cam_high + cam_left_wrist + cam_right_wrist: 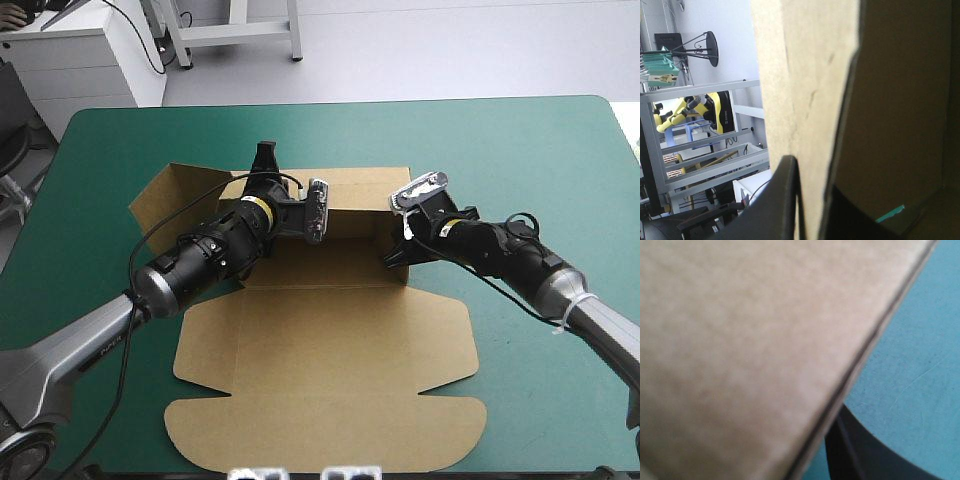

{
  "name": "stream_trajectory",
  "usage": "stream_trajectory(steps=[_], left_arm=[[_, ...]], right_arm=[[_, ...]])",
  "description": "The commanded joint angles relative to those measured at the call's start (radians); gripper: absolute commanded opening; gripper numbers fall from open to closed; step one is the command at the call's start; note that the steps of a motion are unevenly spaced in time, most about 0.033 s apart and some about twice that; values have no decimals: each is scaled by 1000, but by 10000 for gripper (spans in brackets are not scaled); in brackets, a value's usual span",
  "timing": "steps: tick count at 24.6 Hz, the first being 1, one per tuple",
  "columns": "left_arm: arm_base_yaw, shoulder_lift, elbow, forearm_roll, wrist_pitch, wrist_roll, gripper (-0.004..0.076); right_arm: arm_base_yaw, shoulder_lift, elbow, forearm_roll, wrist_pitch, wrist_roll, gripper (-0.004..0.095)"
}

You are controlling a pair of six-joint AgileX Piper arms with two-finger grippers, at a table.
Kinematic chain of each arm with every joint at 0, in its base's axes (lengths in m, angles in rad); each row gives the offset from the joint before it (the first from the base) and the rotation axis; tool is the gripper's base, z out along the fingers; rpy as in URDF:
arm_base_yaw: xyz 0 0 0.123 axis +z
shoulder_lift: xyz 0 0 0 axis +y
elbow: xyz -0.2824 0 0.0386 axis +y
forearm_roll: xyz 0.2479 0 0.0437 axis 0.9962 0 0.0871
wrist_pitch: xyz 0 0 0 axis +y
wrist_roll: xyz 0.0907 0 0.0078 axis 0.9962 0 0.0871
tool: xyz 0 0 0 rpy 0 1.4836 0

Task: Fold the box

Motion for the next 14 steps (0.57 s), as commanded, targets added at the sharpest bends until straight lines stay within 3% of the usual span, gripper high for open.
stream_trajectory(steps=[1,4,7,13,14], left_arm=[[-2,-15,-2,-78,38,-25,-8],[-2,-15,-2,-76,37,-43,-8],[-2,-15,-2,-76,35,-46,-8],[-8,-15,-2,-76,67,-77,0],[-18,-15,-2,-72,98,-77,41]], right_arm=[[26,-17,-13,-9,-27,40,198],[26,-17,4,-42,-13,75,134],[26,-17,8,-47,-7,84,-16],[26,-17,8,-47,-52,128,-12],[26,-17,8,-45,-85,130,-12]])
